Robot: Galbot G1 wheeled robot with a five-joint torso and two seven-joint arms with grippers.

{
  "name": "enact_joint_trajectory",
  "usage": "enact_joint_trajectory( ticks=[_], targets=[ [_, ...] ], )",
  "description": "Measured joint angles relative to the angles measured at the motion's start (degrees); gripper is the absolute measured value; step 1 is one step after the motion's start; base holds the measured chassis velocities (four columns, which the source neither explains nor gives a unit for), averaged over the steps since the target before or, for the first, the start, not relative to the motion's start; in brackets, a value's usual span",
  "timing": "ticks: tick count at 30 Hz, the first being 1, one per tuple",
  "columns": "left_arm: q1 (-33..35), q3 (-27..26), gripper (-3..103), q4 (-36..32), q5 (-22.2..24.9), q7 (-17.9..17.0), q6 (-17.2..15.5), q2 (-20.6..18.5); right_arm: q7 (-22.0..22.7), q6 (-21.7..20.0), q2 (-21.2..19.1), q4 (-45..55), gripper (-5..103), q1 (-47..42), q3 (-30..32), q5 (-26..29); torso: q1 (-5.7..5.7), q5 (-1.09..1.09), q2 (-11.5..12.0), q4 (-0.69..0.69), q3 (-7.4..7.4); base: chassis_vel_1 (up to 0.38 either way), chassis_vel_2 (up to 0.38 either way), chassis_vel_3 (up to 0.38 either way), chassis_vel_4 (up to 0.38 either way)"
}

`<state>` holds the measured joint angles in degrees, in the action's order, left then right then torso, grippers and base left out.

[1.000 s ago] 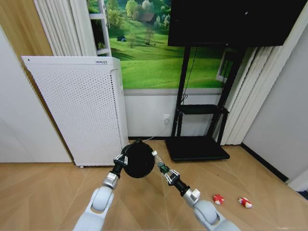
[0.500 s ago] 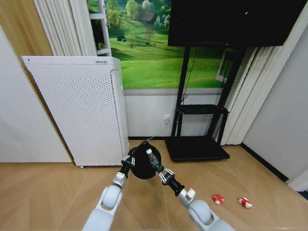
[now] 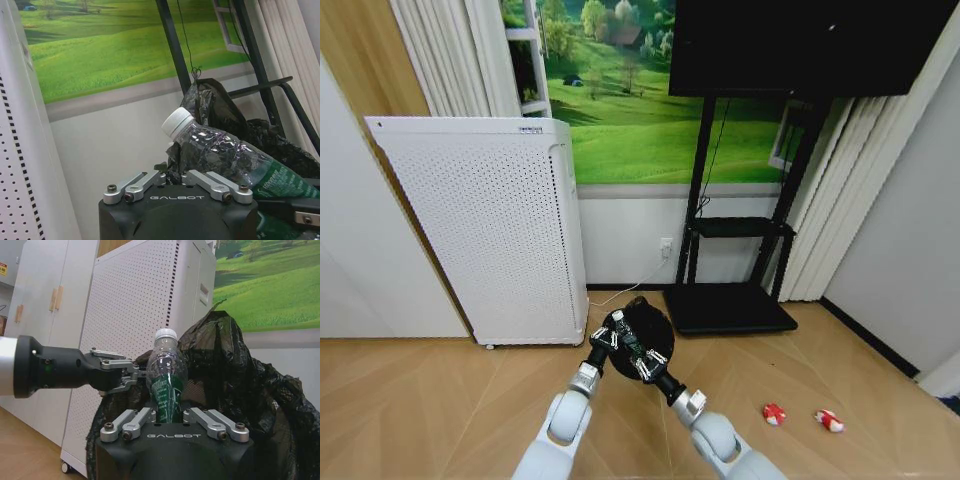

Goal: Pick up the trash bin and place the garbage on the floor into it.

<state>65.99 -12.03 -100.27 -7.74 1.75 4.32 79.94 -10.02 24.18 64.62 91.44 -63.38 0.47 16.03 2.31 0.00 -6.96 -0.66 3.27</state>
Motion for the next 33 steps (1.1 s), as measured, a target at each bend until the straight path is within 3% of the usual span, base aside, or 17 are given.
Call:
enact_joint_trajectory(
  ticks=[4, 9, 10, 12, 13, 15, 17, 19, 20, 22, 24, 25, 33],
  targets=[
    [0.53, -0.11, 7, -0.4, -0.13, 0.2, 0.0, -0.47, 0.29, -0.03, 0.05, -0.86, 15, 0.31, 0.02, -0.54, 0.0, 0.0, 0.0, 0.0, 0.0, 0.0, 0.0, 0.0, 0.0],
    [0.41, -0.37, 7, -0.43, -0.16, 0.23, 0.18, -0.57, 0.48, -1.32, -0.91, -0.79, 35, 0.3, 0.44, -0.11, 0.0, 0.01, 0.0, 0.0, 0.0, 0.0, 0.0, 0.0, 0.0],
    [0.41, -0.37, 7, -0.43, -0.16, 0.23, 0.18, -0.57, 0.48, -1.32, -0.91, -0.79, 35, 0.3, 0.44, -0.11, 0.0, 0.01, 0.0, 0.0, 0.0, 0.0, 0.0, 0.0, 0.0],
    [0.14, -0.38, 7, -0.18, -0.12, 0.23, 0.21, -0.49, 0.44, -1.35, -1.51, -0.66, 46, 0.24, 0.78, -0.03, 0.0, 0.0, 0.0, -0.01, 0.0, 0.0, 0.0, 0.0, 0.0],
    [0.14, -0.38, 7, -0.18, -0.12, 0.23, 0.21, -0.49, 0.44, -1.35, -1.51, -0.66, 46, 0.24, 0.78, -0.03, 0.0, 0.0, 0.0, -0.01, 0.0, 0.0, 0.0, 0.0, 0.0],
    [-0.07, -0.39, 7, 0.06, -0.09, 0.23, 0.23, -0.33, 0.31, -1.3, -2.16, -0.53, 57, 0.07, 1.16, -0.13, 0.0, 0.0, 0.0, -0.01, 0.0, 0.0, 0.0, 0.0, 0.0],
    [-0.11, -0.39, 7, 0.12, -0.08, 0.24, 0.24, -0.29, 0.24, -1.26, -2.35, -0.52, 57, 0.01, 1.24, -0.18, 0.0, 0.0, 0.0, -0.01, 0.0, 0.0, 0.0, 0.0, 0.0],
    [-0.24, -0.51, 7, 0.35, -0.05, 0.25, 0.29, -0.1, 0.06, -1.04, -3.01, -0.34, 74, -0.28, 1.53, -0.3, 0.0, 0.0, 0.0, -0.01, 0.0, 0.0, 0.0, 0.0, 0.0],
    [-0.24, -0.51, 7, 0.35, -0.05, 0.25, 0.29, -0.1, 0.06, -1.04, -3.01, -0.34, 74, -0.28, 1.53, -0.3, 0.0, 0.0, 0.0, -0.01, 0.0, 0.0, 0.0, 0.0, 0.0],
    [-0.32, -0.63, 7, 0.38, 0.07, 0.26, 0.31, -0.08, -0.02, -0.83, -3.38, -0.24, 84, -0.46, 1.8, -0.34, 0.0, 0.0, 0.0, -0.01, 0.0, 0.0, 0.0, 0.0, 0.0],
    [-0.34, -0.65, 7, 0.38, 0.11, 0.26, 0.31, -0.08, -0.02, -0.8, -3.45, -0.22, 84, -0.48, 1.86, -0.35, 0.0, 0.0, 0.0, -0.01, 0.0, 0.0, 0.0, 0.0, 0.0],
    [-0.37, -0.78, 7, 0.37, 0.22, 0.26, 0.32, -0.11, -0.02, -0.76, -3.62, -0.08, 95, -0.49, 2.08, -0.36, 0.0, 0.0, 0.0, -0.01, 0.0, 0.0, 0.0, 0.0, 0.0],
    [0.31, -3.08, 7, -0.41, 0.41, 0.27, 0.49, -0.83, 0.35, -1.2, -5.55, 1.84, 100, -1.43, 4.18, 1.27, 0.0, 0.0, 0.01, 0.0, 0.0, 0.0, 0.0, 0.0, 0.0]
  ],
)
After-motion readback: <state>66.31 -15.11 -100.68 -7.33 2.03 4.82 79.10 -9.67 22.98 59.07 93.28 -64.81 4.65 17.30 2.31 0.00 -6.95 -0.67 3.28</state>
